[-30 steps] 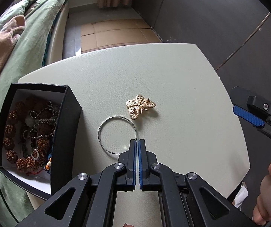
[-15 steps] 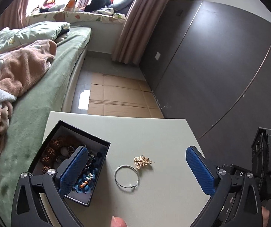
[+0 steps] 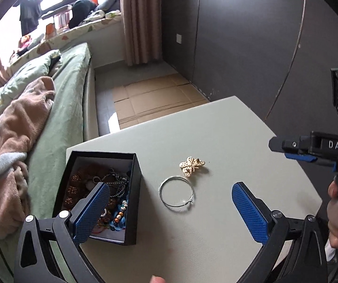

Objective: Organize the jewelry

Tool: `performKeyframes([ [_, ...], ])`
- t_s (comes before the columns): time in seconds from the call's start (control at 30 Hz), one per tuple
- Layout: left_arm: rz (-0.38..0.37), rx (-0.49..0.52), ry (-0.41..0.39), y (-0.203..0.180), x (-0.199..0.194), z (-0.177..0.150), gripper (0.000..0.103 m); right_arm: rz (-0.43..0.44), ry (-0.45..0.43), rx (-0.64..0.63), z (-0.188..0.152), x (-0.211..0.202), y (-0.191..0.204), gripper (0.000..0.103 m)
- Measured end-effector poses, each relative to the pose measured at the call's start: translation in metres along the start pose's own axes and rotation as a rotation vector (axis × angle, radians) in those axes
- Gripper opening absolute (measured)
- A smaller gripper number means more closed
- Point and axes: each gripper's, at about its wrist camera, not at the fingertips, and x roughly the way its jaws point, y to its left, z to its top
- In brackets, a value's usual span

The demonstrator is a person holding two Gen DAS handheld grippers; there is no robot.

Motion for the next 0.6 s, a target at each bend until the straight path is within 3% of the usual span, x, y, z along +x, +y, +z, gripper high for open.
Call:
performKeyframes([
  [0.07, -0.029, 0.036, 0.033, -0.005, 0.004, -0.005, 0.102, -0.002, -0.003, 0.005, 0.0, -0.002, -0.002, 0.077],
  [0.13, -0.046, 0.06, 0.071, -0.011, 0.012, -0.009, 0.092, -0.003, -0.007, 0.014, 0.001, -0.004, -0.006, 0.077],
  [0.2, -0.057, 0.072, 0.114, -0.014, 0.022, -0.012, 0.073, -0.005, -0.013, 0.028, 0.002, -0.006, -0.011, 0.076],
  [0.37, -0.062, 0.102, 0.188, -0.018, 0.045, -0.017, 0.053, -0.007, -0.025, 0.056, 0.006, -0.013, -0.023, 0.077],
  [0.47, -0.068, 0.126, 0.201, -0.022, 0.053, -0.016, 0.046, -0.013, -0.023, 0.06, 0.008, -0.015, -0.026, 0.077],
  [0.5, -0.071, 0.132, 0.207, -0.023, 0.056, -0.016, 0.039, -0.013, -0.021, 0.059, 0.008, -0.015, -0.026, 0.077],
  [0.6, -0.072, 0.141, 0.236, -0.026, 0.065, -0.018, 0.035, -0.02, -0.011, 0.053, 0.011, -0.014, -0.028, 0.077],
])
